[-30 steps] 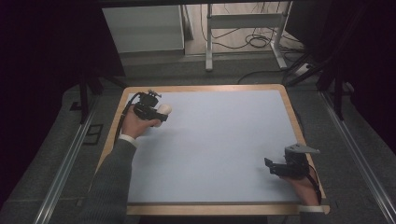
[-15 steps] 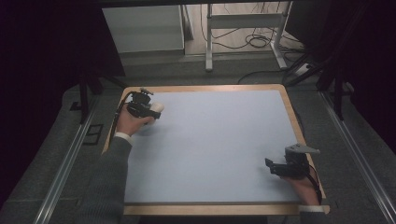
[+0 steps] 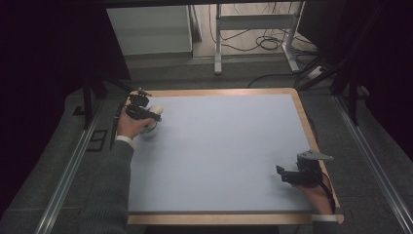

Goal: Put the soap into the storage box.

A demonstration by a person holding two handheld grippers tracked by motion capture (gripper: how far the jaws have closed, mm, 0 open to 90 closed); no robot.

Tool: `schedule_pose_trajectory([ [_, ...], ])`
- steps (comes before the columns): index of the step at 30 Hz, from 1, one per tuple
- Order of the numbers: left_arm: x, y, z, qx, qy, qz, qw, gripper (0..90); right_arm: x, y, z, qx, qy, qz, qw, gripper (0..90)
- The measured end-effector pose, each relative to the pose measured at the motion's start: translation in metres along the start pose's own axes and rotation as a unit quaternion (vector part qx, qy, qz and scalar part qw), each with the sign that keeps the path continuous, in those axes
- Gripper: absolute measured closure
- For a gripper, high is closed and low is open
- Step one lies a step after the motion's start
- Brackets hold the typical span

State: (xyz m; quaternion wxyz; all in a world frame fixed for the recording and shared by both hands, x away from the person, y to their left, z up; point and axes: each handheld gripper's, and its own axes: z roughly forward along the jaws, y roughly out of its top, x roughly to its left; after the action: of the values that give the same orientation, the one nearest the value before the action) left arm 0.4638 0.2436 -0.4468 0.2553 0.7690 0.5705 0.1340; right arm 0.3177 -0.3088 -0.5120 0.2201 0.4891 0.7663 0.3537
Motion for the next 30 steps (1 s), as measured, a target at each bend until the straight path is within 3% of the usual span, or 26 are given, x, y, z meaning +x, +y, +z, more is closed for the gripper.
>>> schedule_pose_trajectory([
  [14,0.017,-0.003,0.017,0.015,0.021,-0.030,0.9992,49.5,-0.001,-0.001,0.001,0.002,-0.001,0.001,1.0000,9.7],
  [26,0.017,-0.007,0.028,0.022,0.029,-0.037,0.9987,48.7,0.000,-0.001,0.002,0.004,-0.001,0.001,1.0000,9.7],
  [27,0.016,-0.006,0.026,0.006,0.026,-0.044,0.9987,43.8,0.000,-0.001,0.002,0.004,-0.001,0.001,1.0000,9.7],
  [30,0.014,-0.005,0.021,-0.006,0.020,-0.047,0.9987,36.2,0.000,-0.001,0.002,0.004,-0.002,0.000,1.0000,9.7],
])
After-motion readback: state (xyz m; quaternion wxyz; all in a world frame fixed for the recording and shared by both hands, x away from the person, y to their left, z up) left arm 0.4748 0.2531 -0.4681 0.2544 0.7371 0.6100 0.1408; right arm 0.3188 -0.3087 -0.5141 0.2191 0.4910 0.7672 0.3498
